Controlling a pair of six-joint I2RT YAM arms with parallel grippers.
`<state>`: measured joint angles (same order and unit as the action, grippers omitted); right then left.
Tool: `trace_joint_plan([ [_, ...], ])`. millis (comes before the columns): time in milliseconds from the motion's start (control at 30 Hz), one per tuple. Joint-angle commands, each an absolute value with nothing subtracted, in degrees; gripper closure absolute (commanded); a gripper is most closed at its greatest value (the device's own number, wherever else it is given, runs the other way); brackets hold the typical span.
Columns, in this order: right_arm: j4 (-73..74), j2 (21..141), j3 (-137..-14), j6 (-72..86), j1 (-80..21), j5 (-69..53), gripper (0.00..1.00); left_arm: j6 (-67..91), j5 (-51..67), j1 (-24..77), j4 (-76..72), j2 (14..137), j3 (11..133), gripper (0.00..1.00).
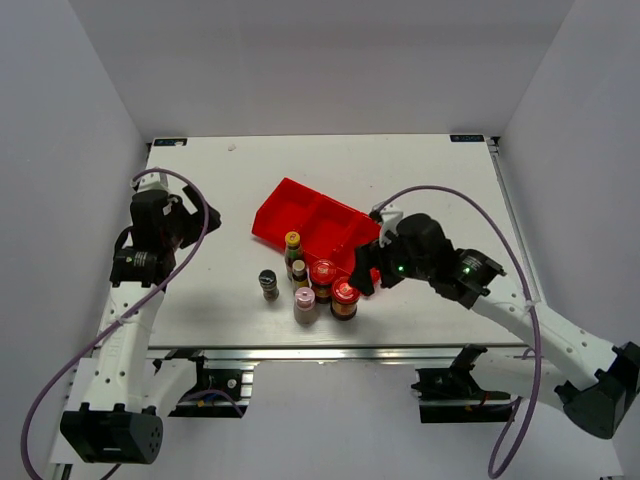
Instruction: Organize the condiment bottles
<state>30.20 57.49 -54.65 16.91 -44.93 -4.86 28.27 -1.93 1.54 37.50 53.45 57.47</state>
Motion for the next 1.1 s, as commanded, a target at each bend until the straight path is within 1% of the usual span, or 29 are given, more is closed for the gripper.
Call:
trace_joint_plan([
  [0, 33.7, 58.7, -55.8, 15.1, -50.7, -0.4, 0.11, 27.6, -2.6, 1.1, 37.3, 52.3, 56.7, 0.0],
  [33, 34.9, 60.1, -56.3, 14.9, -51.9, 2.7, 0.11, 27.6, -2.6, 1.1, 37.3, 52.3, 56.7, 0.0],
  [133, 38.9, 62.1, -57.1, 14.9, -56.5, 7.2, 0.11, 27.6, -2.2, 1.1, 37.4, 52.6, 56.8, 0.0],
  [233, 39.5, 63.0, -57.2, 14.5, -59.3, 7.4, 0.11, 27.6, -1.6, 1.1, 37.6, 52.9, 56.8, 0.0],
  [600, 34.4, 65.9, -57.6, 11.3, -60.4, 6.2, 0.11, 27.4, -2.5, 1.1, 37.6, 52.2, 56.7, 0.0],
  [967, 30.1, 74.8, -60.5, 8.3, -60.4, 6.2, 0.11, 27.6, -4.2, 1.1, 37.5, 51.0, 56.5, 0.0],
  [1033, 30.1, 75.7, -60.6, 8.4, -60.4, 5.6, 0.19, 27.6, -4.5, 1.1, 37.6, 51.2, 56.5, 0.0],
  [1067, 30.1, 75.6, -60.3, 8.4, -60.4, 5.3, 0.26, 27.6, -4.5, 1.1, 37.8, 51.3, 56.6, 0.0],
])
